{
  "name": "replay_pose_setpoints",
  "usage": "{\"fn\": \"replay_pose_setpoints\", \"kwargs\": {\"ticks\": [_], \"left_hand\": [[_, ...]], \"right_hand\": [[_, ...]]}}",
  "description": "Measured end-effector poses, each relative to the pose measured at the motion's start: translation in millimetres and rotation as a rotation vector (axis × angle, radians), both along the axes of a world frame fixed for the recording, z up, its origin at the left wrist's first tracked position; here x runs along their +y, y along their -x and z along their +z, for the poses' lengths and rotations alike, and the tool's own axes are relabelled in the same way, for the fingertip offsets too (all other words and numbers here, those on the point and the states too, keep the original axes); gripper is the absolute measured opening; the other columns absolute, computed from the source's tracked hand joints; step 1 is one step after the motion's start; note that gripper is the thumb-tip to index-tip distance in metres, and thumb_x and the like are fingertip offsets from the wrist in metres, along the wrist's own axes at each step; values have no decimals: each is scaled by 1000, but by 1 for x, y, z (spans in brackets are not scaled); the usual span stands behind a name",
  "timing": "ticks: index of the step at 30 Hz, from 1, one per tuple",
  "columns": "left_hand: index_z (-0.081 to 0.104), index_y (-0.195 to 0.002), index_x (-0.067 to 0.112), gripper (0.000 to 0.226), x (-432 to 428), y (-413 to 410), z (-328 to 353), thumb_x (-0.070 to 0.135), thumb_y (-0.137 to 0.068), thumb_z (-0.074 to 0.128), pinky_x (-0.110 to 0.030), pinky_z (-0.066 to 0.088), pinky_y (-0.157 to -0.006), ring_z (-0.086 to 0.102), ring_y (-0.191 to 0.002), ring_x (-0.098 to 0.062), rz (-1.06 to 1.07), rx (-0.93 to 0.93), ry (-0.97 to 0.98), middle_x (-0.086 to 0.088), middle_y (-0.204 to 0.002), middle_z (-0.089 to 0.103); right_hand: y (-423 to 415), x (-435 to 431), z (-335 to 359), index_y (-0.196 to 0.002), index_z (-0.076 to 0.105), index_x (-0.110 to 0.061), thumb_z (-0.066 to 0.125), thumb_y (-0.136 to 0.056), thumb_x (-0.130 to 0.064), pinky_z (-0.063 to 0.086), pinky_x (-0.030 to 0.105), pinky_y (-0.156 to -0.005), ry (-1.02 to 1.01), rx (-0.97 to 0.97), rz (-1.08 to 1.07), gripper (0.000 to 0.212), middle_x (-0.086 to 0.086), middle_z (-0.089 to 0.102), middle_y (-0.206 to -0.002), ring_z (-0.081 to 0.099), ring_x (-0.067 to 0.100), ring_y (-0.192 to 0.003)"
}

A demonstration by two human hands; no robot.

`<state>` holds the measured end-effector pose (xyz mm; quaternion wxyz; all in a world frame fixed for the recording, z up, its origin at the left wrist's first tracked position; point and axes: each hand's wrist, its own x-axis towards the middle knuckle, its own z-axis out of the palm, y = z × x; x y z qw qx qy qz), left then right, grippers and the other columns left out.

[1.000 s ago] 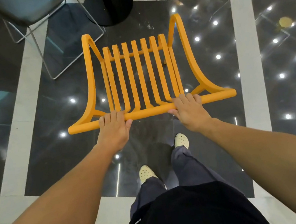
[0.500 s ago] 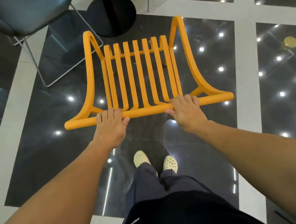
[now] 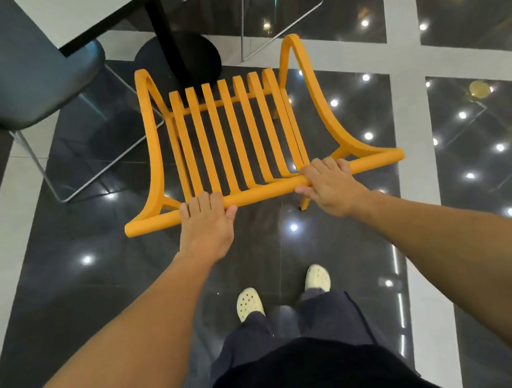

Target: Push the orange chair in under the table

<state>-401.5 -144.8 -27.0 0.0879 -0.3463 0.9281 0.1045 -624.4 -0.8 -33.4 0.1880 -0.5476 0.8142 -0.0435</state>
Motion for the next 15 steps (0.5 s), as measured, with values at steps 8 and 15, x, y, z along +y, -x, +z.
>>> {"fn": "replay_pose_setpoints", "kwargs": {"ticks": [8, 15], "left_hand": [[50, -102, 3, 31, -29, 88, 0, 32, -91, 45, -52, 36, -83, 47, -83, -37, 136, 37, 52, -20, -94, 55], [51, -99, 1, 30, -34, 160, 0, 29, -88, 53, -53, 39, -75, 47, -74, -38, 248, 43, 83, -21, -85, 55]], "right_hand": [[101, -54, -3, -107, 51, -14, 36, -92, -46, 24, 42, -86, 65, 7, 120, 38, 7, 53, -100, 44, 27, -93], [183, -84, -1, -115, 51, -12, 39, -93, -42, 27, 43, -87, 67, 0, 250, 39, 10, 55, -105, 45, 28, -95]]}}
